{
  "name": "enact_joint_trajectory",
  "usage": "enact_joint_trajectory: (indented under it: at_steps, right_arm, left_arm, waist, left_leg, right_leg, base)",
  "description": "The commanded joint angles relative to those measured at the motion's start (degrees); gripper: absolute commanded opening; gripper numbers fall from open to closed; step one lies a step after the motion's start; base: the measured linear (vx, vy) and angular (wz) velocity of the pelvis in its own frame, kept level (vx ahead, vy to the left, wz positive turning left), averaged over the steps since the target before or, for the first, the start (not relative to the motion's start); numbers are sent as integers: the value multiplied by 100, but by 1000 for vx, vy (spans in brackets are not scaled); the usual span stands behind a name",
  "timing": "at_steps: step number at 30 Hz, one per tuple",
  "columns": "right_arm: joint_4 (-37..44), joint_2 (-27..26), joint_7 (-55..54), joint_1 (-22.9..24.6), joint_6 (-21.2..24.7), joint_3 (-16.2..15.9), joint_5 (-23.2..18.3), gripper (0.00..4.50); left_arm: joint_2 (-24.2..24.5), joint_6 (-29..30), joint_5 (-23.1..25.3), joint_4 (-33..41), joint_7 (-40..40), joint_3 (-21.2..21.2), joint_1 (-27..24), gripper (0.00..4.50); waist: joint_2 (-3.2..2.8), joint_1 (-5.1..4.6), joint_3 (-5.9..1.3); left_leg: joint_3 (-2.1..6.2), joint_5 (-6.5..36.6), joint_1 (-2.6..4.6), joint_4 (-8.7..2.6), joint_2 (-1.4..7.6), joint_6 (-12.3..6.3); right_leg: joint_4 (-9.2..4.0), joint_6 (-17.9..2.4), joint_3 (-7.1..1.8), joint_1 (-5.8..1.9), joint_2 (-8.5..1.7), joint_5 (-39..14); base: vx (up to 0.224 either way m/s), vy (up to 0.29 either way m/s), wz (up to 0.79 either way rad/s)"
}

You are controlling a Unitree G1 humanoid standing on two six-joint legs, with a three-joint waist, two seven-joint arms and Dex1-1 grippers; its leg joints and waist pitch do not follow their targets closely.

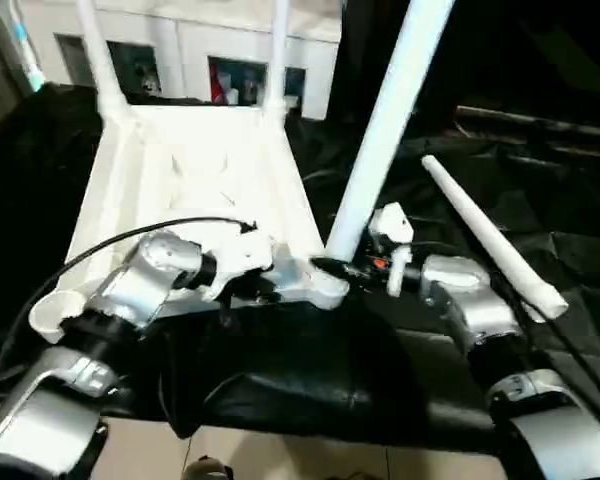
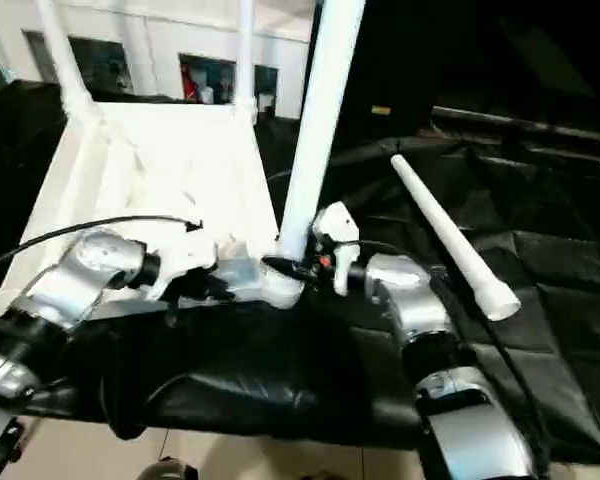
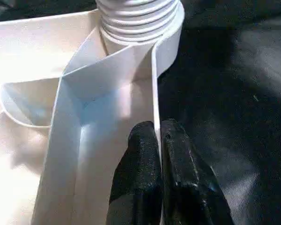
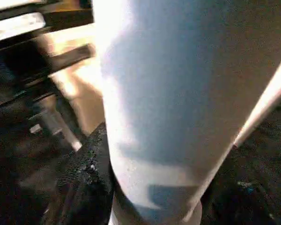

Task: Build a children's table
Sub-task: Rotate leg to tighten

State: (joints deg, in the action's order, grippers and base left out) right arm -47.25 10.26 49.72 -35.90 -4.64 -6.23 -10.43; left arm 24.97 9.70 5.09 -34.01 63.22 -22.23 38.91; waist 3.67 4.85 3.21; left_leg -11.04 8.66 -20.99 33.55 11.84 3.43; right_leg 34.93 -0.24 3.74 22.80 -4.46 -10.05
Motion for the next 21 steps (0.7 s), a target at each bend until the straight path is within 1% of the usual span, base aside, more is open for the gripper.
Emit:
enact_joint_trajectory:
  at_steps: [1, 2, 3, 4, 5, 6, 7, 8, 9, 10, 11, 12, 13, 14, 15, 16, 17, 18, 19, 20, 21]
  right_arm:
    - [-774, 65, -1265, 283, 341, 58, 593, 191]
    - [-845, -39, -1595, 288, 424, 140, 557, 191]
    - [-911, -141, -1900, 284, 495, 205, 531, 191]
    - [-990, -226, -2142, 253, 538, 247, 515, 191]
    - [-1161, -403, -2653, 181, 624, 332, 485, 191]
    - [-1327, -553, -3091, 80, 701, 412, 433, 191]
    - [-1327, -553, -3091, 80, 701, 412, 433, 191]
    - [-1676, -859, -3845, -171, 874, 590, 277, 191]
    - [-1753, -934, -3998, -238, 901, 628, 240, 191]
    - [-1872, -1053, -4231, -347, 936, 688, 184, 191]
    - [-1927, -1132, -4327, -409, 951, 719, 146, 191]
    - [-1977, -1206, -4476, -466, 978, 756, 122, 191]
    - [-2006, -1280, -4573, -521, 991, 760, 123, 191]
    - [-2024, -1337, -4658, -558, 999, 775, 143, 191]
    - [-2031, -1372, -4706, -580, 1002, 781, 163, 191]
    - [-2036, -1411, -4712, -598, 1018, 776, 172, 191]
    - [-2073, -1456, -4759, -630, 1024, 790, 188, 191]
    - [-2096, -1483, -4786, -651, 1029, 783, 214, 191]
    - [-2172, -1520, -4866, -702, 1011, 812, 260, 191]
    - [-2224, -1538, -4918, -735, 997, 831, 281, 191]
    - [-2267, -1549, -4959, -760, 986, 847, 288, 191]
  left_arm:
    - [-165, 93, -36, 111, -219, 152, 255, 0]
    - [-240, 186, -8, 15, -401, 187, 310, 0]
    - [-320, 319, 15, -75, -592, 228, 364, 0]
    - [-406, 429, 41, -172, -780, 270, 421, 0]
    - [-591, 665, 100, -379, -1179, 364, 545, 0]
    - [-748, 865, 147, -539, -1508, 417, 637, 0]
    - [-748, 865, 147, -539, -1508, 417, 637, 0]
    - [-1086, 1199, 260, -815, -2091, 441, 788, 0]
    - [-1172, 1259, 296, -872, -2242, 437, 821, 0]
    - [-1312, 1343, 357, -962, -2487, 425, 873, 0]
    - [-1397, 1371, 396, -999, -2642, 413, 895, 0]
    - [-1498, 1450, 377, -1017, -2759, 438, 911, 0]
    - [-1599, 1536, 366, -1003, -2853, 449, 920, 0]
    - [-1672, 1601, 357, -1001, -2923, 459, 931, 0]
    - [-1711, 1633, 372, -1001, -2969, 450, 941, 0]
    - [-1736, 1653, 378, -993, -2991, 445, 937, 0]
    - [-1772, 1679, 389, -1018, -3030, 453, 950, 0]
    - [-1781, 1694, 406, -1030, -3047, 450, 957, 0]
    - [-1802, 1710, 418, -1106, -3106, 465, 995, 0]
    - [-1812, 1720, 425, -1148, -3143, 473, 1016, 0]
    - [-1808, 1716, 430, -1187, -3169, 481, 1030, 0]
  waist:
    - [-137, -58, -268]
    - [-155, -90, -258]
    - [-207, -126, -252]
    - [-245, -156, -244]
    - [-371, -216, -204]
    - [-452, -176, -188]
    - [-409, -141, -201]
    - [-477, 278, -177]
    - [-157, 310, -243]
    - [207, 114, -301]
    - [-24, 180, -249]
    - [-23, 181, -174]
    - [-155, 232, -226]
    - [-231, 156, -288]
    - [-308, 118, -384]
    - [-277, 70, -373]
    - [-253, 60, -328]
    - [-228, 43, -276]
    - [-243, 38, -274]
    - [-238, 24, -293]
    - [-240, 12, -290]
  left_leg:
    - [231, 3272, 216, -467, 155, 484]
    - [269, 3456, 232, -460, 151, 508]
    - [315, 3689, 269, -454, 145, 524]
    - [331, 3891, 316, -459, 157, 520]
    - [422, 4556, 187, -695, 281, 556]
    - [389, 4921, 75, -907, 351, 606]
    - [336, 5132, -144, -1131, 450, 584]
    - [-22, 5341, -411, -1407, 432, 510]
    - [-217, 4200, 38, -1039, 239, 464]
    - [-63, 3140, 541, 49, 37, 445]
    - [437, 759, -46, 705, -180, 60]
    - [452, 786, -184, 459, -67, 180]
    - [482, 1036, -148, 94, 42, 330]
    - [451, 1816, 72, -261, 154, 460]
    - [438, 2020, 215, -353, 210, 527]
    - [417, 1993, 165, -405, 194, 482]
    - [366, 2306, 158, -478, 176, 389]
    - [326, 2934, 259, -449, 135, 384]
    - [325, 3141, 308, -425, 110, 400]
    - [346, 3192, 301, -417, 95, 384]
    - [353, 3133, 273, -446, 91, 351]
  right_leg:
    - [-662, -611, -152, -34, -431, -3728]
    - [-720, -479, -86, -32, -438, -3992]
    - [-797, -390, 16, -40, -432, -4117]
    - [-857, -375, 96, -36, -409, -4059]
    - [-659, -441, 269, -265, -304, -3304]
    - [-410, -539, 316, -383, -204, -2833]
    - [129, -624, 288, -596, -130, -2122]
    - [758, -541, 208, -617, 27, -1271]
    - [453, -303, -256, -264, -127, -3204]
    - [-512, -61, -295, 321, -504, -5147]
    - [-816, -157, -565, -128, -1104, -6574]
    - [-714, -130, -365, -250, -1114, -6090]
    - [-603, -272, -302, -314, -932, -5268]
    - [-398, -526, -121, -156, -472, -3241]
    - [-269, -911, -116, -190, -394, -1606]
    - [-244, -1022, -111, -251, -390, -1150]
    - [-347, -1020, -85, -279, -396, -1538]
    - [-515, -838, -83, -154, -423, -2663]
    - [-582, -733, -76, -110, -455, -3109]
    - [-661, -538, -62, -119, -498, -3559]
    - [-723, -387, -35, -139, -503, -3713]
  base:
    - [-66, 15, -15]
    - [-66, 15, -15]
    - [-87, 26, -15]
    - [-72, 43, -15]
    - [-72, 43, -15]
    - [-104, 44, -11]
    - [-124, -9, 12]
    - [-124, -9, 12]
    - [-24, -109, 19]
    - [-11, -102, -9]
    - [-11, -102, -9]
    - [23, 7, -38]
    - [0, 0, 0]
    - [0, 0, 0]
    - [-43, 21, 18]
    - [0, 0, 0]
    - [0, 0, 0]
    - [0, 0, 0]
    - [0, 0, 0]
    - [0, 0, 0]
    - [0, 0, 0]
